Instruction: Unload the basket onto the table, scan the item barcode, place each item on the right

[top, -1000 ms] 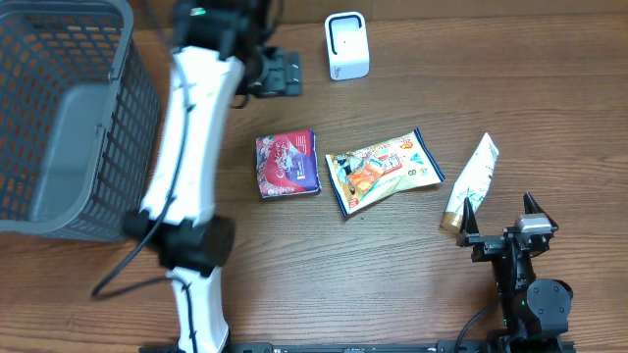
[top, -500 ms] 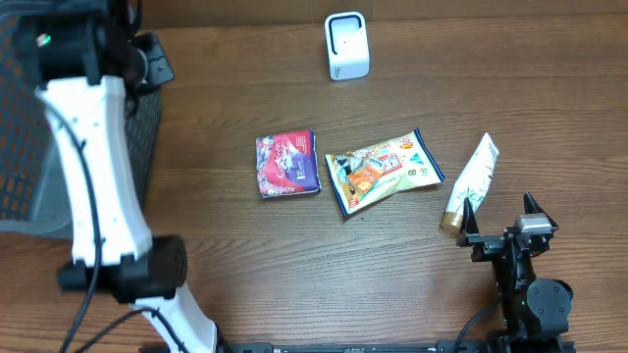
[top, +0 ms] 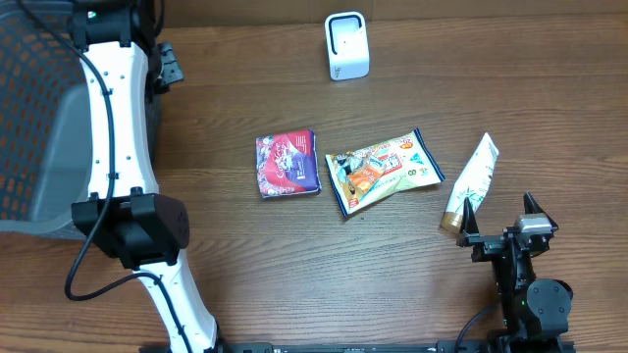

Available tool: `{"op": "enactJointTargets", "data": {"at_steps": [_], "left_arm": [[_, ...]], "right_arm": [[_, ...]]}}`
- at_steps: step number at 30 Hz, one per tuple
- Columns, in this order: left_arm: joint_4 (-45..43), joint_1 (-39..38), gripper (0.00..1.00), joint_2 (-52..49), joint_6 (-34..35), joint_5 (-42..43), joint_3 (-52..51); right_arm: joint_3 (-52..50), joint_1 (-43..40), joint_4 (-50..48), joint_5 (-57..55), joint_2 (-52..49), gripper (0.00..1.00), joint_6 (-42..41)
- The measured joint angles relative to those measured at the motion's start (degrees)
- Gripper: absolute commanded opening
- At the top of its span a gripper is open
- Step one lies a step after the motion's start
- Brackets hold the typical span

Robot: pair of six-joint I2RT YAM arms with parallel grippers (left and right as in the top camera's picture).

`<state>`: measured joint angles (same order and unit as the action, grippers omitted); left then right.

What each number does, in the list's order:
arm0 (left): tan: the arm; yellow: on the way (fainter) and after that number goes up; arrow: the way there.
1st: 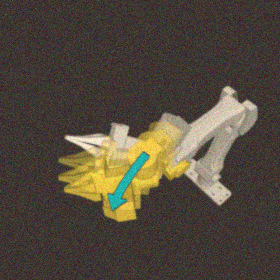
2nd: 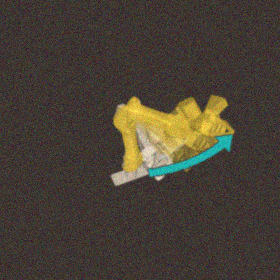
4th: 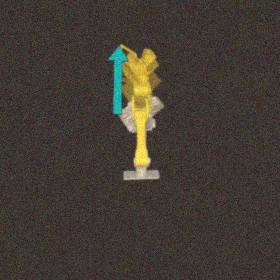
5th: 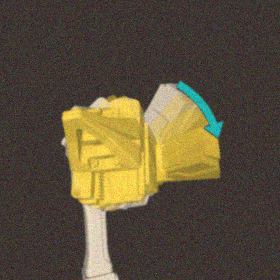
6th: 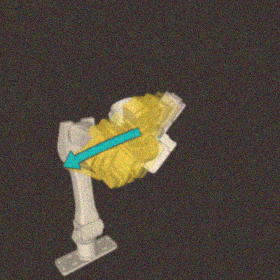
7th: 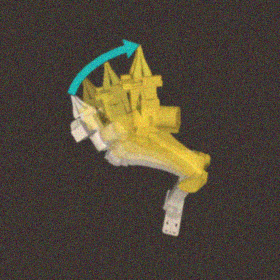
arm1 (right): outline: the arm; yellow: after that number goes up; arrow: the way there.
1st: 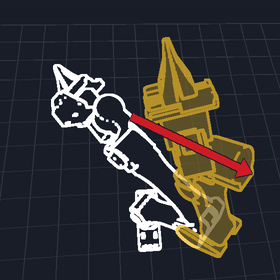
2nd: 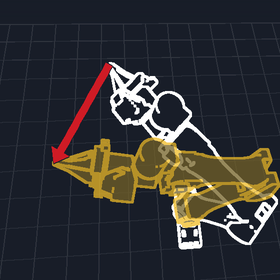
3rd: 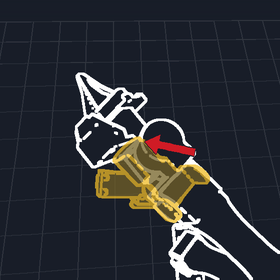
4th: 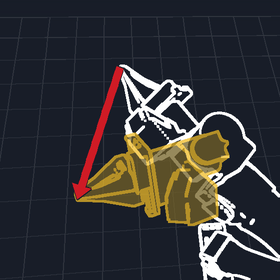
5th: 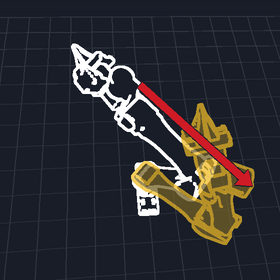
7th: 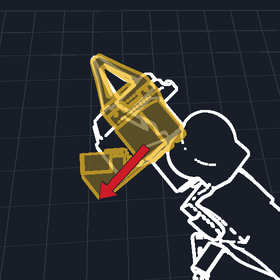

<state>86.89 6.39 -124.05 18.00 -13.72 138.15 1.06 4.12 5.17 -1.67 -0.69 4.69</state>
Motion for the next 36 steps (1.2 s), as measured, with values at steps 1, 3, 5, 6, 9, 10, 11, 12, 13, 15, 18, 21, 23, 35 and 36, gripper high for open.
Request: {"op": "enactJointTargets", "data": {"at_steps": [1,3,5,6,9,10,11,12,13,15,18,21,23,35,36], "left_arm": [[-0.07,0.24,0.04,0.00,0.00,-0.22,0.00],[-0.11,0.81,0.04,0.00,0.02,-0.63,0.13],[-0.11,1.16,0.04,0.00,0.02,-1.14,0.66],[-0.09,1.25,0.04,0.00,0.02,-1.46,0.96],[-0.42,1.27,0.04,0.00,0.04,-2.01,1.75],[-0.90,1.53,0.04,0.00,0.07,-2.16,1.86],[-1.05,1.55,0.04,0.00,0.11,-2.19,1.88],[-1.22,1.66,0.04,0.00,0.24,-2.21,1.88],[-1.25,1.88,0.04,0.00,0.28,-2.16,1.88],[-1.22,2.03,0.04,0.00,0.87,-2.01,1.90],[-1.22,2.29,0.04,0.00,2.64,-1.92,1.92],[-1.25,2.97,0.04,0.00,4.44,-1.92,1.95],[-1.25,3.63,0.04,0.00,4.98,-1.92,1.95],[-1.55,4.63,0.11,0.33,5.55,2.71,1.95],[-1.84,4.63,0.13,0.61,5.38,4.04,1.95]], "right_arm": [[0.00,0.00,-0.02,0.00,0.00,1.00,0.02],[0.00,0.00,0.00,0.00,0.00,1.00,0.02],[0.00,0.00,-0.02,0.00,0.00,1.00,0.02],[0.00,0.00,-0.02,0.02,0.00,1.00,0.02],[0.00,-0.02,0.00,-0.02,0.00,1.00,0.02],[0.00,0.00,0.02,-0.02,0.00,1.00,0.00],[0.00,0.00,-0.02,0.00,0.00,1.00,0.00],[0.00,0.00,0.00,0.00,0.00,1.00,0.00],[0.00,0.00,0.00,0.00,0.00,1.00,0.00],[0.00,0.00,-0.02,0.00,0.00,1.00,0.02],[0.00,0.00,0.00,0.00,0.00,1.00,0.02],[0.00,-0.02,0.00,0.00,0.00,1.00,0.02],[0.00,-0.02,0.00,0.00,0.00,1.00,0.02],[0.00,0.00,-0.02,0.00,0.00,1.00,0.02],[0.00,-0.02,0.00,0.00,0.00,1.00,0.02]]}}
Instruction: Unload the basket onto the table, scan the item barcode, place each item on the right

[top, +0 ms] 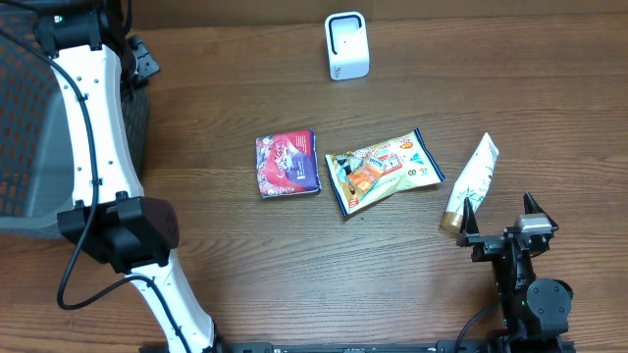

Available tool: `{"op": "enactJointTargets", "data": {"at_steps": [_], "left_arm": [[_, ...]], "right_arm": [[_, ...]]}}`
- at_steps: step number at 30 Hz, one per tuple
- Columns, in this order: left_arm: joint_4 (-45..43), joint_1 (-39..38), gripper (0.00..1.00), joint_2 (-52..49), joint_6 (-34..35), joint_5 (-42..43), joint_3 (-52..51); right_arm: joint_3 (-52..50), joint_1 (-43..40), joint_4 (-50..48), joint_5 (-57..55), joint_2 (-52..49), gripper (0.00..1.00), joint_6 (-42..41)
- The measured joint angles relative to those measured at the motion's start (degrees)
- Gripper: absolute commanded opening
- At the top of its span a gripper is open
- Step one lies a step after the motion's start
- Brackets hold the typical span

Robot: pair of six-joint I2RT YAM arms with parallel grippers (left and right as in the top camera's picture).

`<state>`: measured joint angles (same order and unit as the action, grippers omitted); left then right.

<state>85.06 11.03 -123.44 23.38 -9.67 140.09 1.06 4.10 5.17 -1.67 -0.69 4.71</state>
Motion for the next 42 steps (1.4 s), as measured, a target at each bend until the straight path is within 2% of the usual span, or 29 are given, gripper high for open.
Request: {"op": "enactJointTargets", "data": {"at_steps": [1,2,5,6,9,10,16,19,25,32,42], "left_arm": [[-0.22,0.00,0.18,0.44,-0.26,1.40,0.00],[-0.26,0.00,0.29,1.20,-0.83,2.97,0.13],[0.09,0.00,0.70,4.42,-2.23,7.82,0.87],[0.24,0.00,0.79,6.12,-2.58,9.66,1.18],[0.74,0.00,0.96,11.67,-4.07,15.76,2.12],[1.18,0.00,0.98,13.27,-4.48,17.88,2.49],[11.15,-0.11,1.00,19.80,-9.03,29.68,3.78],[11.56,-1.70,1.00,19.82,-11.74,32.81,3.06],[11.54,-13.18,1.00,19.26,-14.03,35.65,-3.61],[9.62,-26.82,1.00,18.91,-14.64,33.35,-14.03],[4.46,-33.81,1.00,18.58,-14.86,26.32,-22.62]], "right_arm": [[0.00,0.02,-0.02,0.00,0.00,1.00,0.02],[0.00,0.00,-0.02,0.00,0.00,1.00,-0.02],[0.00,0.02,-0.04,-0.02,0.00,1.00,-0.02],[0.00,0.00,0.00,0.00,0.00,1.00,0.00],[0.00,0.02,0.00,0.00,0.00,1.00,-0.02],[0.00,0.02,-0.02,0.02,0.00,1.00,-0.02],[0.00,0.02,0.00,-0.02,0.00,1.00,-0.02],[0.00,0.00,-0.02,0.00,0.00,1.00,-0.02],[0.00,0.02,-0.04,0.00,0.00,1.00,-0.02],[0.00,0.02,0.00,-0.02,0.00,1.00,0.00],[0.00,0.02,0.02,-0.02,0.00,1.00,0.00]]}}
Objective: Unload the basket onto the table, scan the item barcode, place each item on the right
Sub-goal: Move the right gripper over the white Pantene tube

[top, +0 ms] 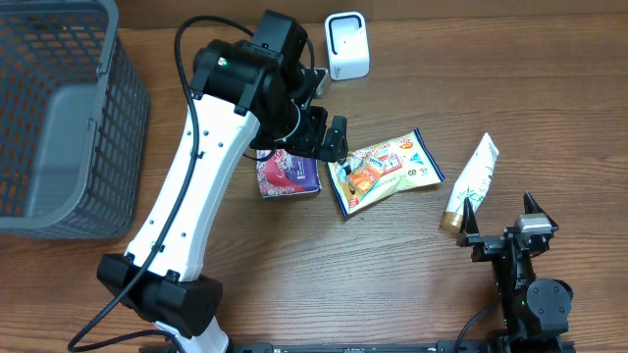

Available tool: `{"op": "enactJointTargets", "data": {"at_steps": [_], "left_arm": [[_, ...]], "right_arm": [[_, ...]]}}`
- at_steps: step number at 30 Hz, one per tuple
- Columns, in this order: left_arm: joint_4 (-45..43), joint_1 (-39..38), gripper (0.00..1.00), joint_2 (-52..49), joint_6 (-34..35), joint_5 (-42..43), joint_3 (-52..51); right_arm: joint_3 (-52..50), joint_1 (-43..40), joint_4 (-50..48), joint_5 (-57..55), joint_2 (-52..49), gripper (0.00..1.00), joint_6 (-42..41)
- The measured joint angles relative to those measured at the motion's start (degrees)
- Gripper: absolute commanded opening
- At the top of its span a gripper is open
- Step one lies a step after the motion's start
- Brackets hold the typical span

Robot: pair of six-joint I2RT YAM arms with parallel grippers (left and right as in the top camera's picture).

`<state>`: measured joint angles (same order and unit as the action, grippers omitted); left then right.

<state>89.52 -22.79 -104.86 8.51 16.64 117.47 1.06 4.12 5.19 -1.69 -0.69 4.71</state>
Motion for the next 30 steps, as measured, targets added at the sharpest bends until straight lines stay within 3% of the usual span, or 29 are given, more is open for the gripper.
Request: {"op": "enactJointTargets", "data": {"at_steps": [19,27,30], "left_arm": [[-0.37,-0.02,1.00,0.00,0.02,-2.21,-0.24],[-0.37,-0.02,1.00,0.00,0.02,-2.36,-0.24],[-0.37,-0.02,1.00,0.00,0.02,-2.36,-0.24]], "right_arm": [[0.00,0.00,-1.46,1.33,0.00,1.00,-0.02],[0.00,0.00,-10.38,34.29,0.02,1.00,-3.17],[0.00,0.00,-13.68,41.31,0.00,1.00,-4.79]]}}
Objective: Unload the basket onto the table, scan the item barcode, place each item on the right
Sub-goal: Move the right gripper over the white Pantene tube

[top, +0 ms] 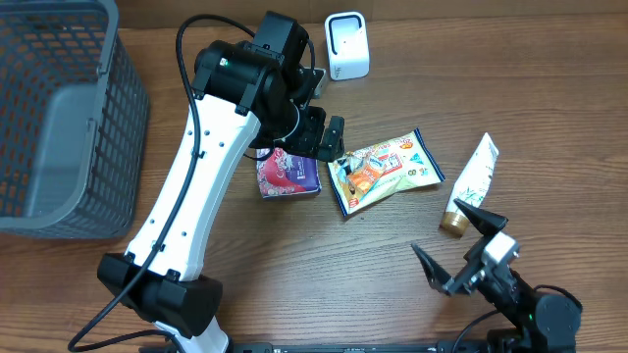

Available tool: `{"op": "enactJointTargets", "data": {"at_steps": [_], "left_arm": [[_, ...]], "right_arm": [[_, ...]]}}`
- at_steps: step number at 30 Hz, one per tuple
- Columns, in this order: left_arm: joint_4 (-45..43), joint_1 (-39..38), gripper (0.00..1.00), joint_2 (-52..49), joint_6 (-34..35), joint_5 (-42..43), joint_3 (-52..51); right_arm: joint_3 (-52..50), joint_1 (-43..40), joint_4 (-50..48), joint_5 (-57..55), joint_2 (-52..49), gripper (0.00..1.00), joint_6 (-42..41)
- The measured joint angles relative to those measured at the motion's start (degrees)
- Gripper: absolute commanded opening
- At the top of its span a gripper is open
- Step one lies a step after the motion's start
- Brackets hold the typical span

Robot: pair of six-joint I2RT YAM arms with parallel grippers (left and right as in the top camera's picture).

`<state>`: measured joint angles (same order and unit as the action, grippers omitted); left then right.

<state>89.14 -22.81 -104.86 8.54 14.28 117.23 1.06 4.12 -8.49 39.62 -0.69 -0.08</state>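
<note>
A white barcode scanner (pixel 346 46) stands at the table's far edge. A purple-and-red packet (pixel 287 167) lies mid-table, with a colourful snack bag (pixel 385 170) to its right and a white tube (pixel 471 183) further right. My left gripper (pixel 325 133) hangs open over the gap between the packet's top right corner and the snack bag, holding nothing. At the front right my right gripper (pixel 456 243) is spread wide open just below the tube's gold cap and is empty.
A grey mesh basket (pixel 59 118) fills the far left of the table. The left arm's white links (pixel 186 206) slant from the front left across to the middle.
My right gripper has shifted left and tilted, its fingers now spread wide just below the tube's cap. The left gripper has hardly moved. The items lie where they were.
My left arm first reached over the basket at the far left and stayed there at the second moment. It then stood over the purple packet's upper right corner, where it still is. The right arm stayed parked at the front right until now.
</note>
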Motion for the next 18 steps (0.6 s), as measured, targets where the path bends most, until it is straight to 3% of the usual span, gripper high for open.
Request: {"op": "enactJointTargets", "data": {"at_steps": [3,7,12,18], "left_arm": [[-0.02,0.00,1.00,0.00,0.00,0.00,0.00],[-0.02,0.00,1.00,0.00,-0.02,0.00,0.00],[-0.02,0.00,1.00,0.00,-0.02,0.00,0.00],[0.00,0.00,1.00,0.00,-0.02,0.00,-0.02]], "right_arm": [[0.02,-0.02,-8.55,2.62,0.04,1.00,-2.75],[2.08,-0.02,-7.15,-0.31,0.00,1.00,-6.16],[14.91,-0.85,13.77,-5.49,-6.08,1.00,-3.52],[34.64,-1.84,40.00,-14.43,-27.50,1.00,2.56]]}}
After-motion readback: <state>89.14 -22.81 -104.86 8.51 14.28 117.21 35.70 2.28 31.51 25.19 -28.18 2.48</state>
